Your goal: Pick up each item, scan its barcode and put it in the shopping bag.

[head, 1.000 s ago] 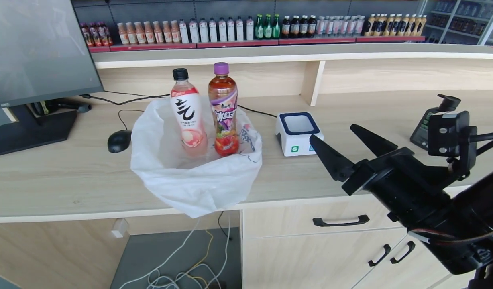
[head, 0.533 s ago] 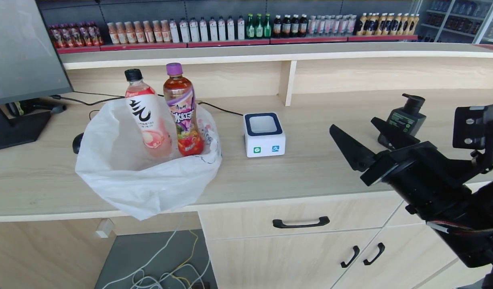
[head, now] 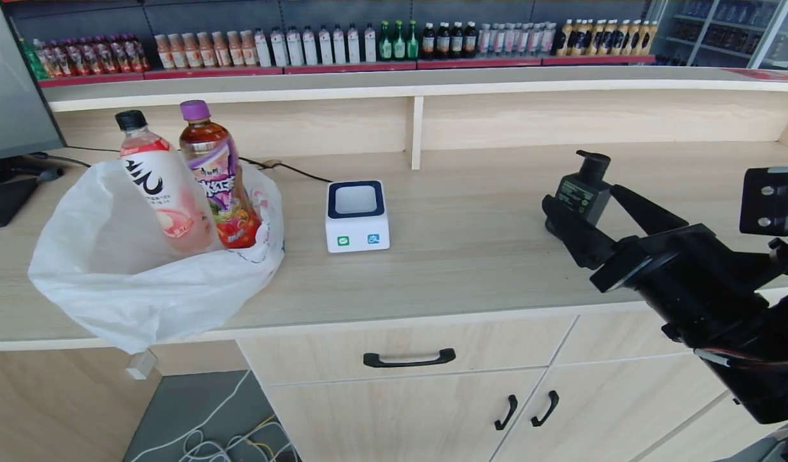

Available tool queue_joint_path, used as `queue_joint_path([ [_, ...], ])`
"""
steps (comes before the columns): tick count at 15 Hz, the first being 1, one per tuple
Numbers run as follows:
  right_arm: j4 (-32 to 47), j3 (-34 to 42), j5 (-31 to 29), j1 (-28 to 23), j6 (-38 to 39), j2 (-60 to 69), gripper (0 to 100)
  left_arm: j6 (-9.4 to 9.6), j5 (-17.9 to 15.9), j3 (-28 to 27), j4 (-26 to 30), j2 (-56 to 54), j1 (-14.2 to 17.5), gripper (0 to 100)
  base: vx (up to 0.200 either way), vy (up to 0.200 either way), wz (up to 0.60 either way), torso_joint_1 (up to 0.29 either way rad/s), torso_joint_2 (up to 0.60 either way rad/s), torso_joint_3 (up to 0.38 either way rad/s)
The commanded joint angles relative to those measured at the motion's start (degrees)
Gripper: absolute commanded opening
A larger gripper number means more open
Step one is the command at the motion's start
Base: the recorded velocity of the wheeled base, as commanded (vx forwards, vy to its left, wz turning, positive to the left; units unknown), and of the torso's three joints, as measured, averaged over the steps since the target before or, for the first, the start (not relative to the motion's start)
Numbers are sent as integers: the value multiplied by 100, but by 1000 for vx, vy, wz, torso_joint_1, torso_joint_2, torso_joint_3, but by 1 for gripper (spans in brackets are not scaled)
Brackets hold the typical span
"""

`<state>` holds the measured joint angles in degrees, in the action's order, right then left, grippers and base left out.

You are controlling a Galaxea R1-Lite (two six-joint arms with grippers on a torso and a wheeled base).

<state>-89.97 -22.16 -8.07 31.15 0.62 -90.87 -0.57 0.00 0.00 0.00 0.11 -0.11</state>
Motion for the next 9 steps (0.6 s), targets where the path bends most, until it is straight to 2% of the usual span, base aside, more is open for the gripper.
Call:
queue_joint_path([
  [1,-3,1,-2,-21,-1,-27,100,-4,0,0,0,-2,2,100,0,-200,0,-2,2,2],
  [5,-3,-139,-2,-188,-36,-80,100,-4,0,0,0,-2,2,100,0,-200,0,1,0,2],
  [6,-3,-113,-2,-188,-36,-71,100,-4,0,0,0,-2,2,100,-200,-200,0,-2,2,2],
  [9,-3,37,-2,-179,-36,-36,100,22,0,0,0,-2,2,100,0,0,0,0,0,0],
])
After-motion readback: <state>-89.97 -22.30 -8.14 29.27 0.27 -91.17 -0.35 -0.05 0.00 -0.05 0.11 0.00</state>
